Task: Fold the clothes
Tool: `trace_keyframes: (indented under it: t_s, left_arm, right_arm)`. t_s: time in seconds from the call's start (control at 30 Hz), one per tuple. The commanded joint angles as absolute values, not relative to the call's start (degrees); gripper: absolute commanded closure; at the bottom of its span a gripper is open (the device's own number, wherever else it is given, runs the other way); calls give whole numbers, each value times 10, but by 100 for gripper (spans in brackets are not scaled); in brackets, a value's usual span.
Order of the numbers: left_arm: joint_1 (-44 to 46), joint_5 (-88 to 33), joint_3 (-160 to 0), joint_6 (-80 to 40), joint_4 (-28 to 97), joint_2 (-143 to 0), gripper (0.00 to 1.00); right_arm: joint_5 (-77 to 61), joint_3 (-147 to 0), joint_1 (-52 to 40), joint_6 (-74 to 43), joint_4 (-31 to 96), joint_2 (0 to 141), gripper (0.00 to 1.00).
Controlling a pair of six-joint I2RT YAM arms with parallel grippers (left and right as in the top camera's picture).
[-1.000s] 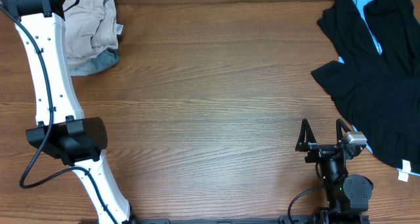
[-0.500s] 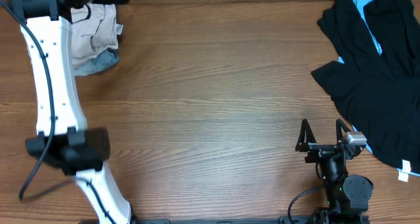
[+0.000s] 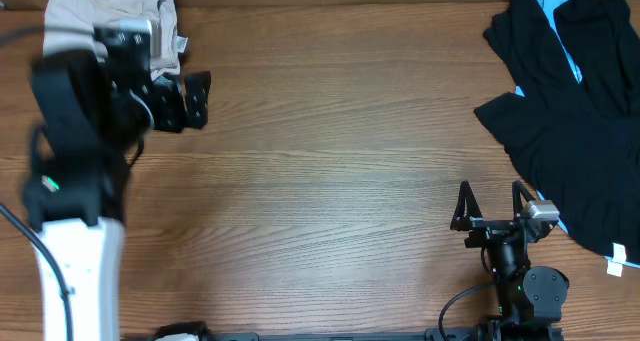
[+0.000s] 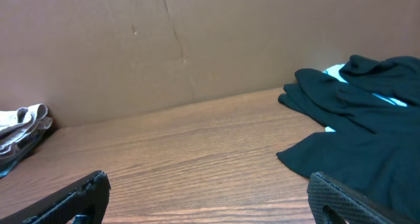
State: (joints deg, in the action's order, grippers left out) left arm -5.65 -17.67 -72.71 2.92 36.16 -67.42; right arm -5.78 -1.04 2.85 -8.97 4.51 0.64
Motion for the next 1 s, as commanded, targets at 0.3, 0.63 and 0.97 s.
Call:
trace_keyframes:
  t_s: [0.3, 0.63, 0.97]
  left_arm:
    - [-60, -189, -154, 29, -31, -267, 0]
    - [-60, -168, -50, 28, -45, -128, 0]
    - [-60, -159, -3, 36, -24, -20, 0]
  right_arm:
    - [-61, -4, 25, -92, 42, 2, 0]
    - [-61, -4, 25, -92, 42, 2, 0]
    - [-61, -4, 25, -92, 42, 2, 0]
